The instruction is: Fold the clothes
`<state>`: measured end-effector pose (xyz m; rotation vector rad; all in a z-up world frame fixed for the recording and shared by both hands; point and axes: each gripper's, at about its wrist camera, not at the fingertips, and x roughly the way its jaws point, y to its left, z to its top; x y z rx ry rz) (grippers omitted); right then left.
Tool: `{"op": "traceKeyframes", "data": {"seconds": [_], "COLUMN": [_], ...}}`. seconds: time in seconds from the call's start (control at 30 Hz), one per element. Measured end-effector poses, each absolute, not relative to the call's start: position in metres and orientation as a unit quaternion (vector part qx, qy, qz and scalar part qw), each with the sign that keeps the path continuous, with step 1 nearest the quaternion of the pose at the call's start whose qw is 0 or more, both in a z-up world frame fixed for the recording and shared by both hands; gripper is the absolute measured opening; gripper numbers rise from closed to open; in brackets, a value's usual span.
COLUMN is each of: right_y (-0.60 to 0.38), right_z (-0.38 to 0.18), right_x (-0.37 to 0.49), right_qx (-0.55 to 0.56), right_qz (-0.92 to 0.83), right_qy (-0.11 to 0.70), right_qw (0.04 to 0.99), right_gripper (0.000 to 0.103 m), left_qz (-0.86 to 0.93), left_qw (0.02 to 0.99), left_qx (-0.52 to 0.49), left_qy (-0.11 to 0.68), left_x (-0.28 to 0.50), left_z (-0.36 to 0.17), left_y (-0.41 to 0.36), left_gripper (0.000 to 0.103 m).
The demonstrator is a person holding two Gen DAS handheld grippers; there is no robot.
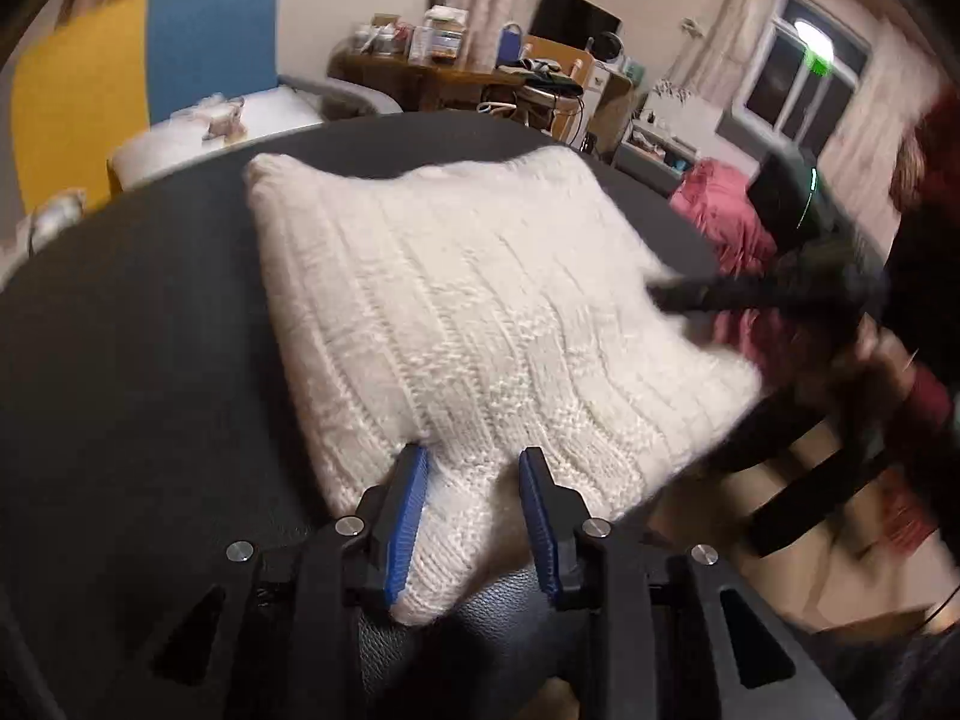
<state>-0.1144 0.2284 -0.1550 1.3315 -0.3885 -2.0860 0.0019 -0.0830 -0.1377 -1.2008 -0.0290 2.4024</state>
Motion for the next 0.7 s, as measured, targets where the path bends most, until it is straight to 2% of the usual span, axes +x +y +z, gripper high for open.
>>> {"op": "traceKeyframes", "data": {"seconds": [0.03,0.13,0.2,0.3,0.4,0.6,0.67,0.7], "right_y": [0.231,0.242,0.248,0.243,0.234,0.223,0.214,0.212], "right_z": [-0.153,-0.135,-0.124,-0.118,-0.123,-0.135,-0.141,-0.14], "right_x": [-0.114,-0.096,-0.077,-0.049,-0.028,-0.029,-0.036,-0.037], "right_qx": [0.505,0.483,0.47,0.472,0.477,0.47,0.485,0.488], "right_qz": [-0.788,-0.794,-0.788,-0.783,-0.782,-0.776,-0.767,-0.764], "right_qy": [-0.157,-0.167,-0.173,-0.137,-0.1,-0.088,-0.05,-0.044], "right_qw": [0.316,0.329,0.358,0.382,0.388,0.411,0.417,0.419], "right_gripper": [0.026,0.035,0.038,0.04,0.04,0.04,0.039,0.024], "left_qz": [0.871,0.876,0.88,0.887,0.884,0.869,0.854,0.846], "left_qw": [0.233,0.246,0.255,0.259,0.282,0.308,0.296,0.291], "left_qx": [-0.432,-0.411,-0.393,-0.378,-0.373,-0.381,-0.417,-0.435], "left_qy": [-0.026,-0.063,-0.076,-0.044,-0.01,0.068,0.091,0.102], "left_x": [0.002,0.004,0.003,-0.005,-0.017,-0.06,-0.078,-0.087], "left_z": [-0.133,-0.117,-0.106,-0.097,-0.092,-0.089,-0.101,-0.107], "left_y": [-0.086,-0.093,-0.095,-0.08,-0.054,0.009,0.027,0.036], "left_gripper": [0.032,0.032,0.032,0.032,0.032,0.032,0.032,0.032]}}
